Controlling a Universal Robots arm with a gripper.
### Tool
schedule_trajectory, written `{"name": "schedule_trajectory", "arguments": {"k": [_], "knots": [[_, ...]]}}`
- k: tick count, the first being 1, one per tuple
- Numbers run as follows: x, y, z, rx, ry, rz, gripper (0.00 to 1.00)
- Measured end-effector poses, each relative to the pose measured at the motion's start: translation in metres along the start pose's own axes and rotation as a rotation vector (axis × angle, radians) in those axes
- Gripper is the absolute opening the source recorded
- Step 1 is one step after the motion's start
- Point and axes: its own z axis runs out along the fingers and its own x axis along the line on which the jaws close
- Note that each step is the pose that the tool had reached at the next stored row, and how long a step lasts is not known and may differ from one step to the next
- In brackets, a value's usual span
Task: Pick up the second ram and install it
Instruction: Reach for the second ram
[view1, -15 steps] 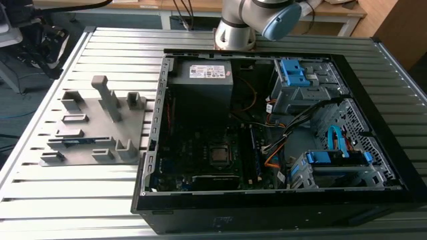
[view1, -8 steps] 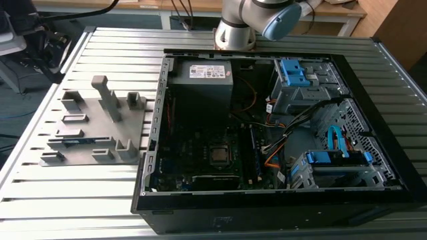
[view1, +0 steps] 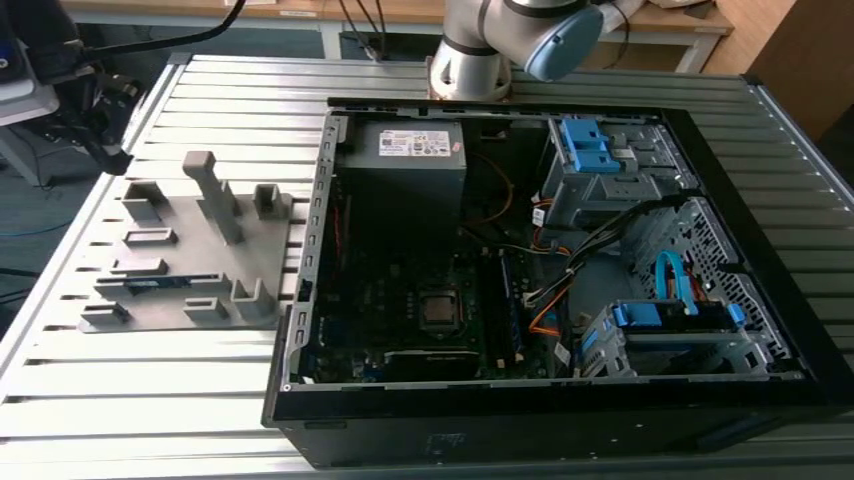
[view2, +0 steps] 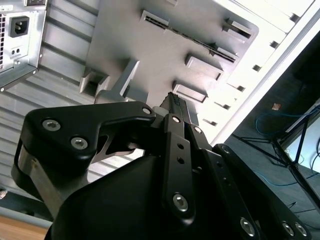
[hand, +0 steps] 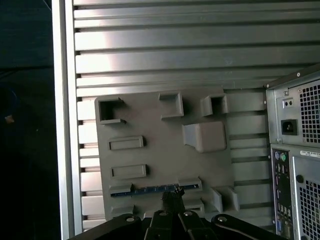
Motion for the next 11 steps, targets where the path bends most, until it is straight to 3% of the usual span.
{"name": "schedule_trajectory", "arguments": {"k": [11], "knots": [[0.0005,-0.0034,0.0103,0.0,-0.0001,0.0,0.1]]}}
